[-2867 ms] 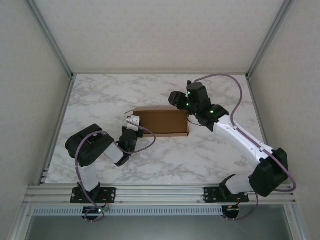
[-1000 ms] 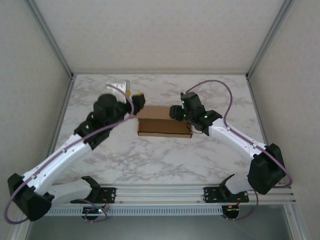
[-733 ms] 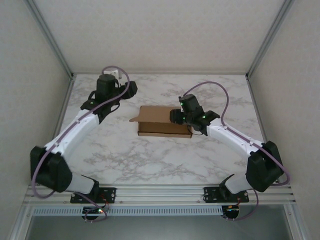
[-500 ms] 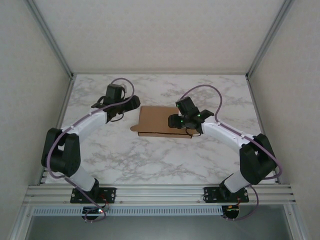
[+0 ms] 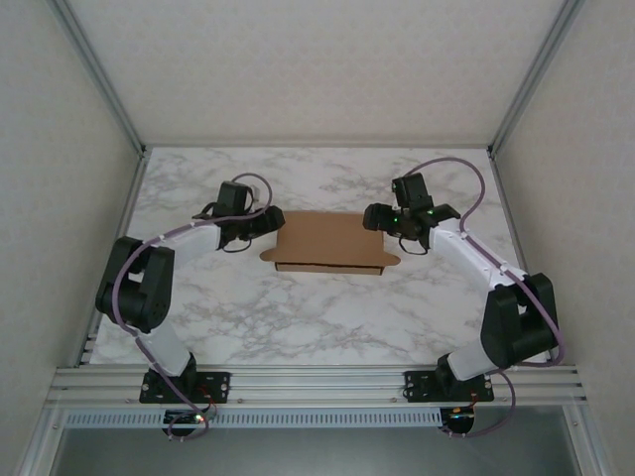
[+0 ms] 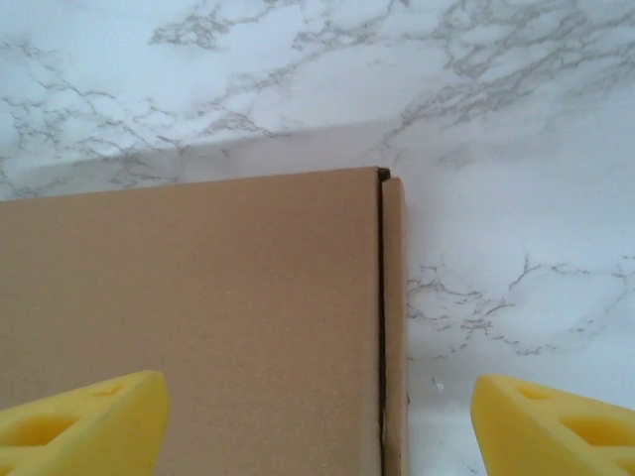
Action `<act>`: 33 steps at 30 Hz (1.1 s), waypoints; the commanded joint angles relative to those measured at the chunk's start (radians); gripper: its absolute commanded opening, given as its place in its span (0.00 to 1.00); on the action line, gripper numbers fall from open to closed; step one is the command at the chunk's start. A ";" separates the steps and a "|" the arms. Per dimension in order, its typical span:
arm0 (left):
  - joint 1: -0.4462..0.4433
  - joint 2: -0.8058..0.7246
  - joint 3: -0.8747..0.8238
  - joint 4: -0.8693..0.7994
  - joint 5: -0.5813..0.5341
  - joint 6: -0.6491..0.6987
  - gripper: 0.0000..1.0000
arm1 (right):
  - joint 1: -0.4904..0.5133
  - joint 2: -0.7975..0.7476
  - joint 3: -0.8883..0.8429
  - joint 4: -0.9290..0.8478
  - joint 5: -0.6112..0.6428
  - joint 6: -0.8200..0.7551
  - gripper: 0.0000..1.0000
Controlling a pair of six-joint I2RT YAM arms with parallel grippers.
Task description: Fold the paper box
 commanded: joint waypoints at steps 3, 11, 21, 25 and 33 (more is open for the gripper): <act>0.006 0.026 -0.030 0.039 0.056 -0.030 0.70 | -0.058 0.051 -0.073 0.061 -0.153 0.029 0.83; 0.004 0.046 -0.073 0.087 0.104 -0.080 0.69 | -0.098 0.064 -0.170 0.180 -0.256 0.083 0.79; 0.006 0.055 -0.093 0.114 0.125 -0.088 0.64 | -0.117 0.111 -0.212 0.247 -0.324 0.114 0.70; 0.005 0.083 -0.096 0.124 0.125 -0.093 0.60 | -0.117 0.134 -0.226 0.265 -0.319 0.119 0.65; 0.006 0.136 -0.090 0.126 0.109 -0.096 0.54 | -0.117 0.173 -0.257 0.291 -0.297 0.136 0.48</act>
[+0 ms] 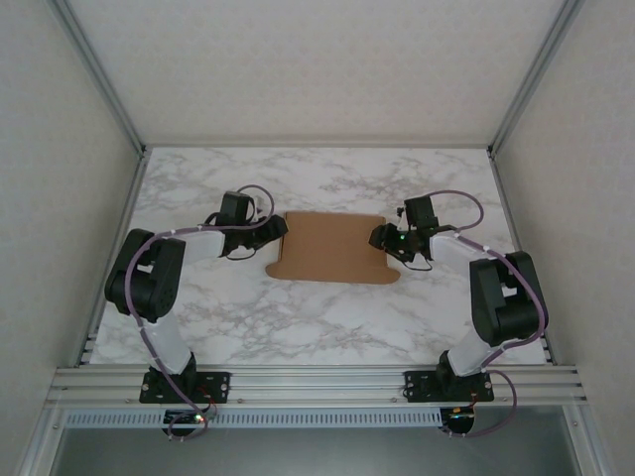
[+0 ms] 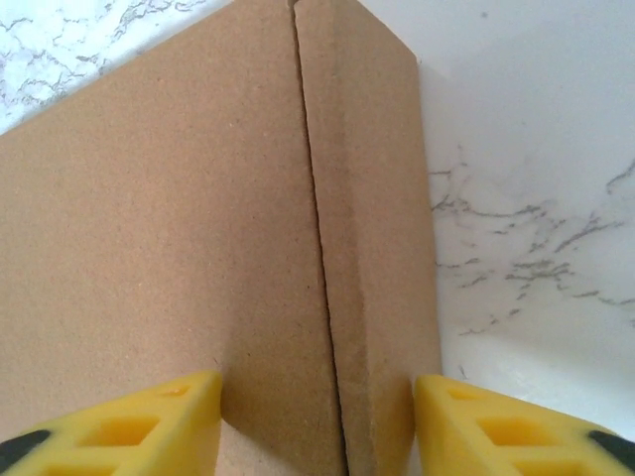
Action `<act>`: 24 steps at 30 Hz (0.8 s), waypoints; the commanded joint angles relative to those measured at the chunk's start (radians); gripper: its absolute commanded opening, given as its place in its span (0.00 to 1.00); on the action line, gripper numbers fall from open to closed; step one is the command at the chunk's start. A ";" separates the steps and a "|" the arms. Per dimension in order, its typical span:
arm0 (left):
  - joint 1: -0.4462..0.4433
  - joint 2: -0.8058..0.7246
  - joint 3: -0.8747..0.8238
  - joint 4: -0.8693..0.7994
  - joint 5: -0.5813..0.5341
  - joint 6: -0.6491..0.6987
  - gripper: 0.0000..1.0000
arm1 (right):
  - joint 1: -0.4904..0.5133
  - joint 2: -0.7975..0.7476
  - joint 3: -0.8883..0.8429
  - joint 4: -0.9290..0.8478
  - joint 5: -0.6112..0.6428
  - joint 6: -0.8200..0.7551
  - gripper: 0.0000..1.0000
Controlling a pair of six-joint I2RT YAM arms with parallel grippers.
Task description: Fold the paper box
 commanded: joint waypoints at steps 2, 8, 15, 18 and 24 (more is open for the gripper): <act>0.003 0.062 -0.016 -0.051 -0.034 -0.001 0.52 | 0.001 0.059 -0.034 0.003 0.015 0.015 0.43; 0.001 0.067 -0.016 -0.052 -0.039 -0.003 0.49 | 0.001 0.085 -0.039 0.015 0.023 0.034 0.32; 0.004 0.018 -0.003 -0.060 -0.055 0.029 0.47 | 0.002 0.013 -0.010 -0.031 0.043 0.014 0.47; 0.007 -0.012 0.011 -0.051 -0.046 0.044 0.49 | -0.001 -0.026 0.024 -0.056 0.066 -0.011 0.58; 0.016 -0.063 0.016 -0.015 0.018 0.081 0.55 | -0.037 -0.017 0.043 -0.011 -0.019 -0.012 0.64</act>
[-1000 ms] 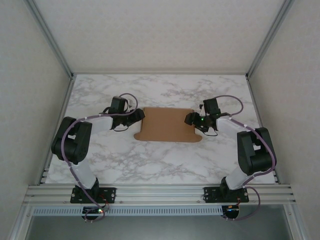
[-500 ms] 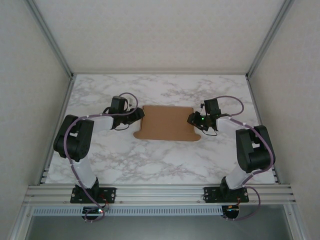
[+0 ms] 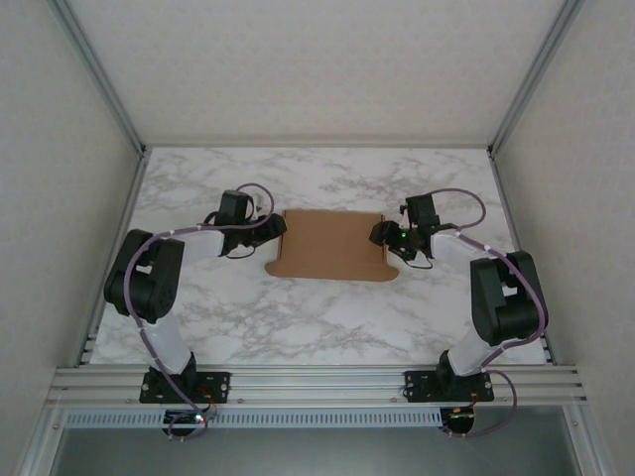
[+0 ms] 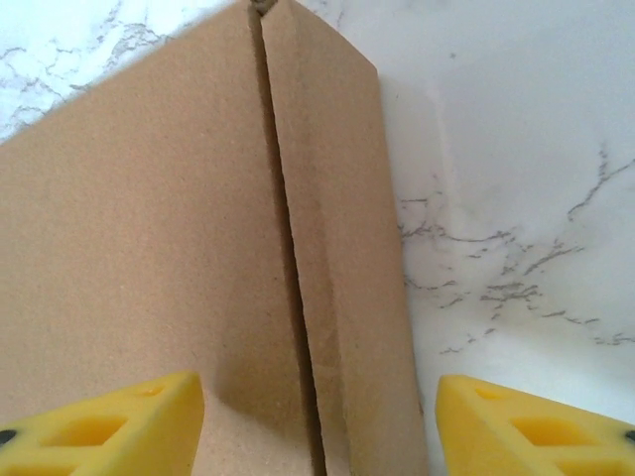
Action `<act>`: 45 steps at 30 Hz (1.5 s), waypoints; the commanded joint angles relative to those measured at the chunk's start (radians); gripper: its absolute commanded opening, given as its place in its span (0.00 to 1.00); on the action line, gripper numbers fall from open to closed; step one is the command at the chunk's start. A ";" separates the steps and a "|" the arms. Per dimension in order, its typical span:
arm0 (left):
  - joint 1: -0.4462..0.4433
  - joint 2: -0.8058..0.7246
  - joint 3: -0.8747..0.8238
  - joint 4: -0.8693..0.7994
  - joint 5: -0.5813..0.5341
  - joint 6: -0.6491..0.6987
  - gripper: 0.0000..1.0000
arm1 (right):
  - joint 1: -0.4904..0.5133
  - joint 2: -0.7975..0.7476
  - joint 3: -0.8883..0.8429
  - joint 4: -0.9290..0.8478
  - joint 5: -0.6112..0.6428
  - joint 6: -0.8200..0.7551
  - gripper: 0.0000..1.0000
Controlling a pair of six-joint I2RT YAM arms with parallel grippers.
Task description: Fold the paper box
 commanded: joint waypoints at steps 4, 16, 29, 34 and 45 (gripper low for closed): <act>0.021 -0.081 -0.014 0.012 0.031 0.048 0.53 | -0.047 -0.005 0.019 0.018 -0.076 -0.010 0.64; 0.032 -0.013 -0.008 0.051 0.190 0.077 0.60 | -0.076 0.013 -0.010 0.040 -0.083 -0.019 0.76; 0.074 0.092 -0.009 -0.001 0.197 0.139 0.36 | -0.126 0.124 -0.024 0.159 -0.280 0.047 0.80; 0.110 0.130 0.003 -0.069 0.202 0.175 0.25 | -0.127 0.167 -0.029 0.174 -0.331 0.038 0.90; 0.128 0.181 0.022 -0.106 0.196 0.186 0.20 | -0.121 0.218 -0.060 0.337 -0.511 0.142 0.89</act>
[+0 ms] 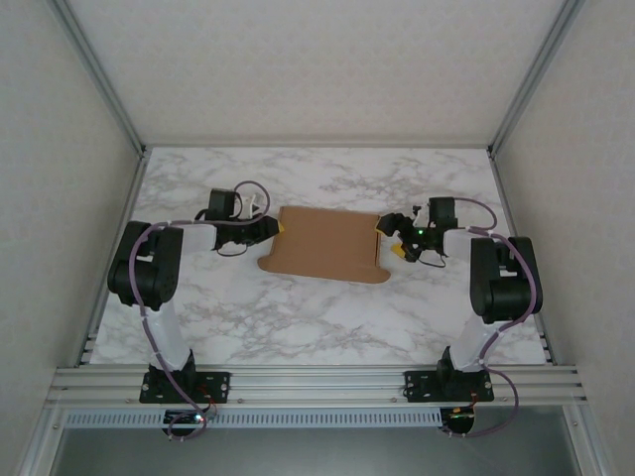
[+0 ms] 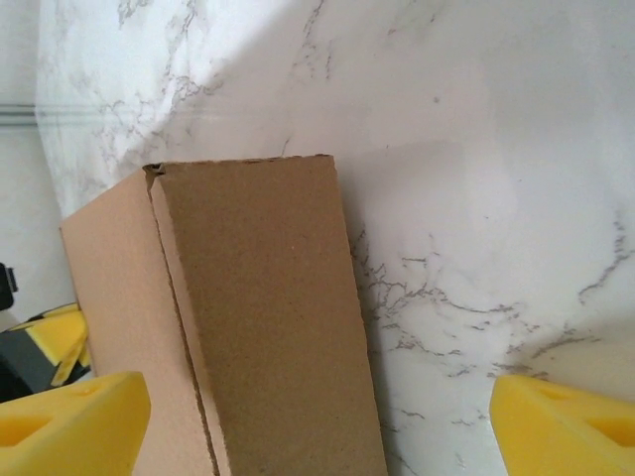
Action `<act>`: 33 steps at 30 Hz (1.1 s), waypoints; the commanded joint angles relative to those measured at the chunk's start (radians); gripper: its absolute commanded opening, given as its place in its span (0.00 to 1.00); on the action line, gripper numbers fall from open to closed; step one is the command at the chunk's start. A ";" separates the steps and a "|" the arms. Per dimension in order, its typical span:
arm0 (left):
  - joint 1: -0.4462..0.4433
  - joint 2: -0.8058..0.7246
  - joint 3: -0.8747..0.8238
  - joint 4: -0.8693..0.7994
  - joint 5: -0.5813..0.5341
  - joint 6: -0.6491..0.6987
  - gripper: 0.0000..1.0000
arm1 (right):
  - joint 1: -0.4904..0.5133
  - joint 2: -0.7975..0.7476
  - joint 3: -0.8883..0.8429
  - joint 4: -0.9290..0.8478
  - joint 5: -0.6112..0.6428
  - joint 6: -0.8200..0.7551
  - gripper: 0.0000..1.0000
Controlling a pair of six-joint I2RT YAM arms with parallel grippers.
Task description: Fold the paper box
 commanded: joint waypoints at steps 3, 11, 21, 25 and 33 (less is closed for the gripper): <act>0.025 0.083 -0.018 -0.126 -0.110 0.029 0.19 | 0.055 0.072 -0.027 0.100 -0.119 0.019 0.88; 0.037 0.102 -0.025 -0.133 -0.107 0.026 0.17 | 0.055 -0.026 -0.053 0.069 -0.030 -0.039 0.85; 0.039 0.102 -0.026 -0.130 -0.102 0.028 0.16 | 0.055 -0.025 -0.049 0.069 -0.063 -0.028 0.81; 0.039 0.106 -0.027 -0.124 -0.096 0.025 0.15 | 0.055 0.034 -0.055 0.152 -0.149 0.035 0.81; 0.037 0.103 -0.027 -0.113 -0.084 0.020 0.15 | 0.082 0.038 -0.041 0.234 -0.250 0.093 0.77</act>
